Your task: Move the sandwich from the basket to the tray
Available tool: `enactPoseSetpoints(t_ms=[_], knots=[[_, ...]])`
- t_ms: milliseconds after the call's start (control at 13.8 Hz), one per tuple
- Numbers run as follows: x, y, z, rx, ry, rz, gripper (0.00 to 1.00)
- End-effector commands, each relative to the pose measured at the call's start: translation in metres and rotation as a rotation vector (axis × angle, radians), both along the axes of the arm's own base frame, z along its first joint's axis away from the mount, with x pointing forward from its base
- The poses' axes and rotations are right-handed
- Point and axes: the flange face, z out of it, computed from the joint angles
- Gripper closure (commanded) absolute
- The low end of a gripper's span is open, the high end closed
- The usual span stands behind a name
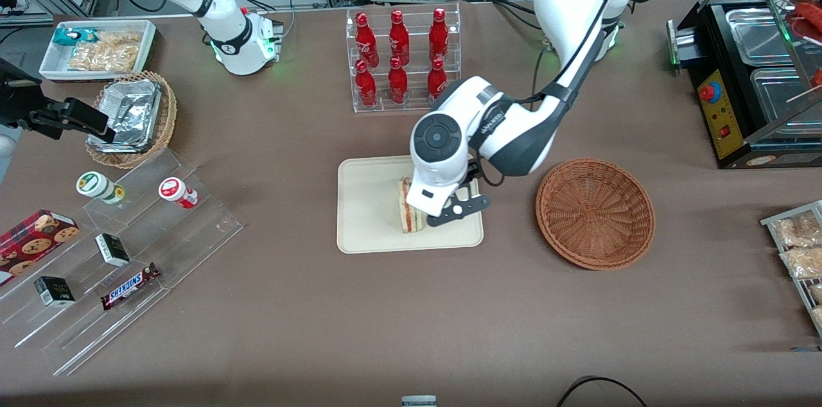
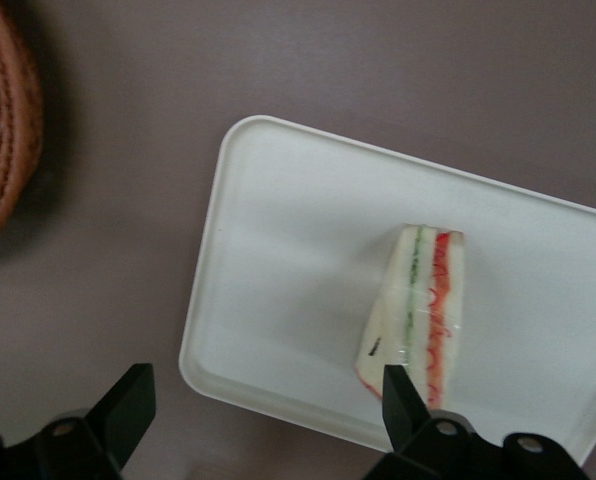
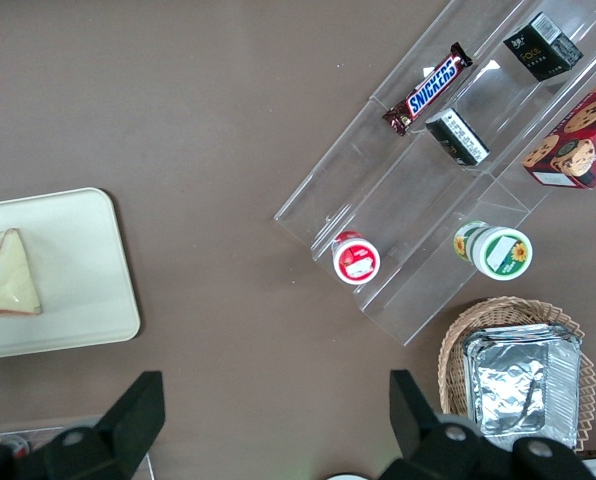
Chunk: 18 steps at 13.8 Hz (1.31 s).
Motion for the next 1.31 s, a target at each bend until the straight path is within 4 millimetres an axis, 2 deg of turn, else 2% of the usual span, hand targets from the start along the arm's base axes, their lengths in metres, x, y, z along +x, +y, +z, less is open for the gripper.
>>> enactPoseSetpoints(t_ms=[0,73,145,291,582,800,873,1018,1091,1236], knots=[[0.0,0.057,0.018,0.023,0.023,-0.01,0.0],[0.007,0.081,0.026,0.017,0.032,-0.049,0.0],[0.013,0.118,0.035,-0.006,0.051,-0.071,0.0],[0.02,0.167,0.049,-0.027,0.064,-0.104,0.0],[0.015,0.256,0.084,-0.067,0.092,-0.2,0.0],[0.0,0.301,0.115,-0.086,0.099,-0.282,0.0],[-0.009,0.309,0.129,-0.093,0.113,-0.346,0.0],[-0.016,0.343,0.156,-0.117,0.12,-0.393,0.0],[-0.021,0.347,0.169,-0.124,0.11,-0.44,0.0],[-0.027,0.367,0.189,-0.131,0.09,-0.46,0.0]])
